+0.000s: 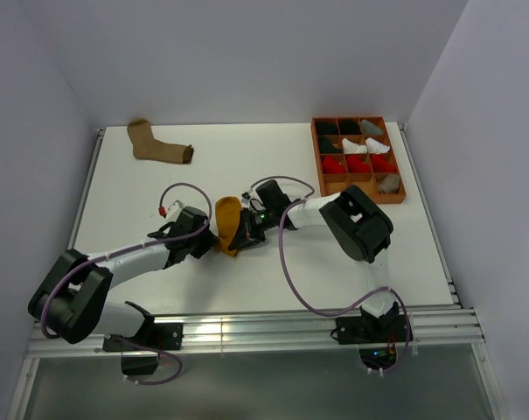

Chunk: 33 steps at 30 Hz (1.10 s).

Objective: Roll the socks
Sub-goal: Roll the sock at the center of the board.

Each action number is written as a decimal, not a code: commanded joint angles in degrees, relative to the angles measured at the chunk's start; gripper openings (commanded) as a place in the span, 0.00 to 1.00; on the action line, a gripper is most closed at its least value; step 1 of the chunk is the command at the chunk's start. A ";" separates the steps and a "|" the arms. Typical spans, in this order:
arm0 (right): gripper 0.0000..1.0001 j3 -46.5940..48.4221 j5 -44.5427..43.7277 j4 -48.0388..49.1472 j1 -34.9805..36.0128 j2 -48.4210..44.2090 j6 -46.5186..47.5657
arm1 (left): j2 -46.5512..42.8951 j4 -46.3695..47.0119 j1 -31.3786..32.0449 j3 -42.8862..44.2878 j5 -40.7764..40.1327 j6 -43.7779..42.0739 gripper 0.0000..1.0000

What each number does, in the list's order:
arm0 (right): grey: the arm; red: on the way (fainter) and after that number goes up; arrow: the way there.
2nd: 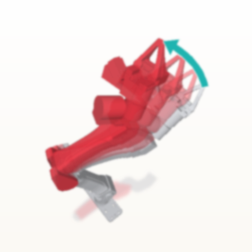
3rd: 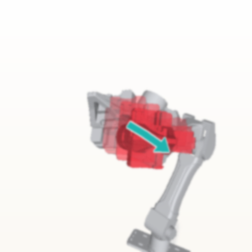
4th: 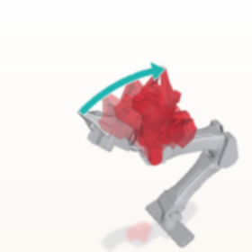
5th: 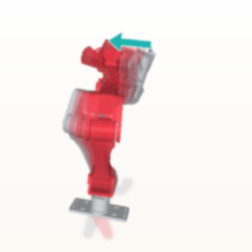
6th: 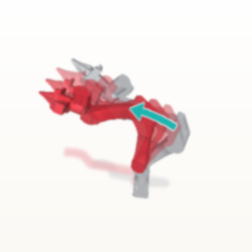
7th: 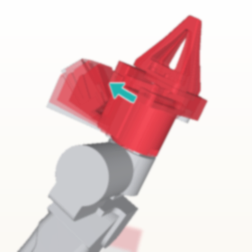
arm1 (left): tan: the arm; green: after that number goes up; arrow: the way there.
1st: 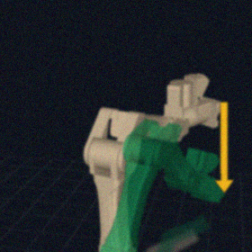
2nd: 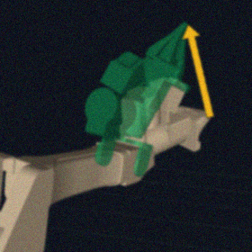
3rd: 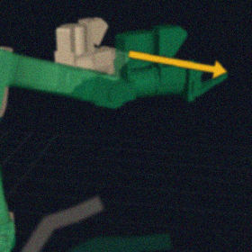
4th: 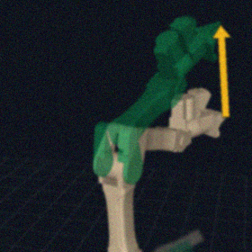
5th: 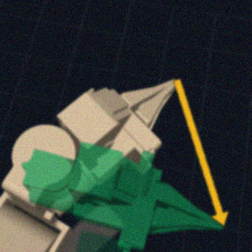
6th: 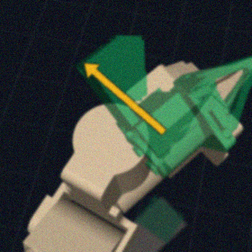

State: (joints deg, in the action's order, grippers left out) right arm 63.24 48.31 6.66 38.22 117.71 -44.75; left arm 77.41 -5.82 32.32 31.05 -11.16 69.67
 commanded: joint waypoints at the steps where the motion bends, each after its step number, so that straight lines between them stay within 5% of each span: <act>1: 0.00 0.13 0.65 2.31 -0.34 -0.37 -0.34 | 2.75 -0.33 0.12 0.77 1.40 -1.11 0.43; 3: 0.02 0.47 -0.93 1.09 -0.07 -1.69 1.67 | 4.06 -0.94 0.20 0.94 1.32 -1.64 0.40; 7: 0.30 -0.40 -7.96 -1.64 0.72 -6.17 11.07 | 6.44 -2.87 0.38 2.96 1.23 -4.10 0.40; 12: 0.48 -3.82 -20.35 -3.49 2.91 -15.48 22.58 | 7.85 -3.93 0.73 4.90 0.88 -6.29 0.39; 21: 0.52 -10.68 -44.43 2.57 12.40 -24.28 38.14 | 9.25 -6.30 0.82 8.67 0.87 -10.60 0.40; 33: 0.53 -9.02 -60.87 6.62 23.39 -17.00 46.59 | 11.19 -7.10 0.82 10.88 2.37 -12.54 0.40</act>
State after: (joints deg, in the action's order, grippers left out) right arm 51.96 -6.57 10.70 59.94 98.30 -3.05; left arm 86.98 -9.67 32.69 41.25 -9.52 59.33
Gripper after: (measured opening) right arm 0.527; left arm 0.396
